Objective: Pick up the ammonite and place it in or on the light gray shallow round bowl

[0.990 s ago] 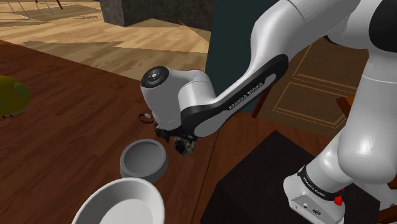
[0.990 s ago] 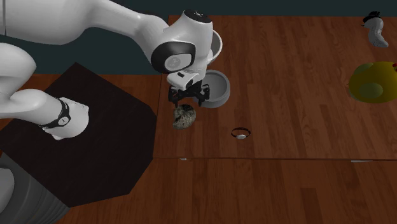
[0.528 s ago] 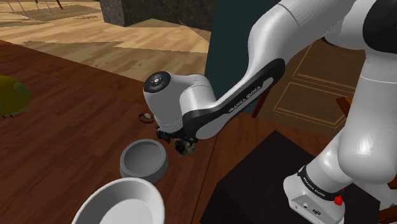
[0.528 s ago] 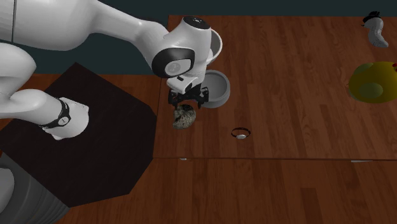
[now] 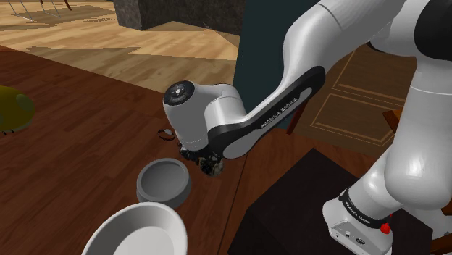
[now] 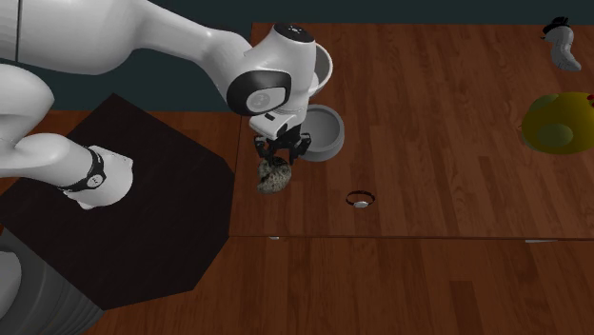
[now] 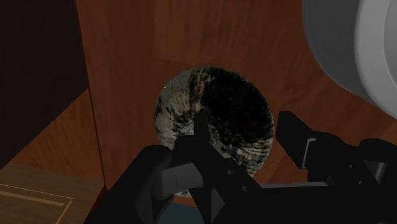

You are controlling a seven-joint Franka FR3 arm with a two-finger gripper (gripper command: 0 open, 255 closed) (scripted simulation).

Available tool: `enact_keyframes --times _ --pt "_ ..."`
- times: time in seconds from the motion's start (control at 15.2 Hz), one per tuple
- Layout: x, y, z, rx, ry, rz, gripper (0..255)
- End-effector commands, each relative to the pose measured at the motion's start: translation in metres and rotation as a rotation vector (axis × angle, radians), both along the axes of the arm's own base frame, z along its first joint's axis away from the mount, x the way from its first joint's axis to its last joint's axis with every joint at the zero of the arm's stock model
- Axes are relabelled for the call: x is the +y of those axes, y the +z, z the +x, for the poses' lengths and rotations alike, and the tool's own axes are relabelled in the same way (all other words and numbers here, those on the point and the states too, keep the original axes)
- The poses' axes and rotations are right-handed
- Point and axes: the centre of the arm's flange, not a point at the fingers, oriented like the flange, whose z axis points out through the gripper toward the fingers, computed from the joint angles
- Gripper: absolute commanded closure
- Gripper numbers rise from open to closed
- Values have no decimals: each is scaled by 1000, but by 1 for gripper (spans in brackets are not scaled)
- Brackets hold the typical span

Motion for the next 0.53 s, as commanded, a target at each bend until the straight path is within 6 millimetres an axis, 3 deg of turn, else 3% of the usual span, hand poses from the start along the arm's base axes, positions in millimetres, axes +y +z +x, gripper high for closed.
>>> enact_keyframes --times 0.0,0.26,0.46 --pt "-1 -2 0 3 0 1 255" --pt "0 -2 0 3 0 1 255" --pt "0 14 0 3 0 1 255"
